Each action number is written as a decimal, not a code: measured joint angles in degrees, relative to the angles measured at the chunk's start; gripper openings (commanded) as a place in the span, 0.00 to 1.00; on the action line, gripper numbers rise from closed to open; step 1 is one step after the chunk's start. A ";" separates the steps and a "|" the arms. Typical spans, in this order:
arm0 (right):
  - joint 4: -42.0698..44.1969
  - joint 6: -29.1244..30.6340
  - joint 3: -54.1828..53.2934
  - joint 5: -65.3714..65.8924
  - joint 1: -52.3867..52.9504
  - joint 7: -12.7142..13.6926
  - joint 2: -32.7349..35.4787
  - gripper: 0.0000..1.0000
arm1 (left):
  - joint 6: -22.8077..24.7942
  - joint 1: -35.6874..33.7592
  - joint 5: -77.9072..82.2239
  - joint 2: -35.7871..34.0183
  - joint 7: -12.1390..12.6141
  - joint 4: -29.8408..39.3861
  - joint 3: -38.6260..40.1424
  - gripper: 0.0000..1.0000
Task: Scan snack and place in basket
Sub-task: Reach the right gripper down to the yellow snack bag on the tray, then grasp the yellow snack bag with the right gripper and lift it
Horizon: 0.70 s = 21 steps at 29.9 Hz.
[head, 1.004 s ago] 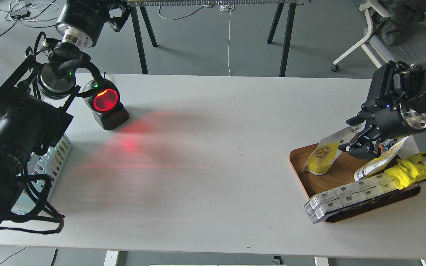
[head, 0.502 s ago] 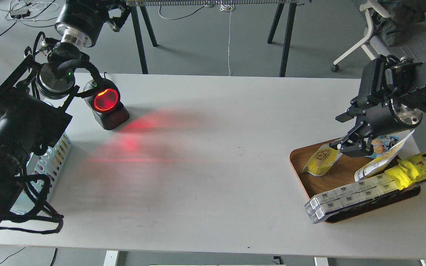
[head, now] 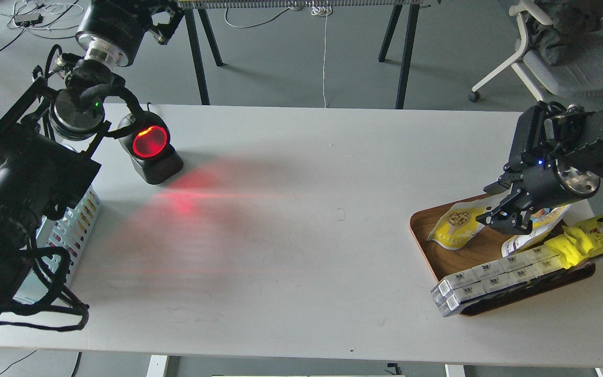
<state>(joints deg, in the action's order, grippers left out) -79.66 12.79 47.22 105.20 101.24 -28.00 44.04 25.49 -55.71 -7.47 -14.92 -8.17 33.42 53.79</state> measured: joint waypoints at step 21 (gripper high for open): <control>-2.01 -2.41 -1.59 -4.79 7.66 0.00 -1.16 0.00 | 0.09 0.21 0.02 -0.13 0.00 -0.09 -0.01 1.00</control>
<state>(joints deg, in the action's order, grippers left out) -81.68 10.38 45.63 100.41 108.89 -28.00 42.88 25.58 -55.50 -7.45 -15.05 -8.17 33.33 53.78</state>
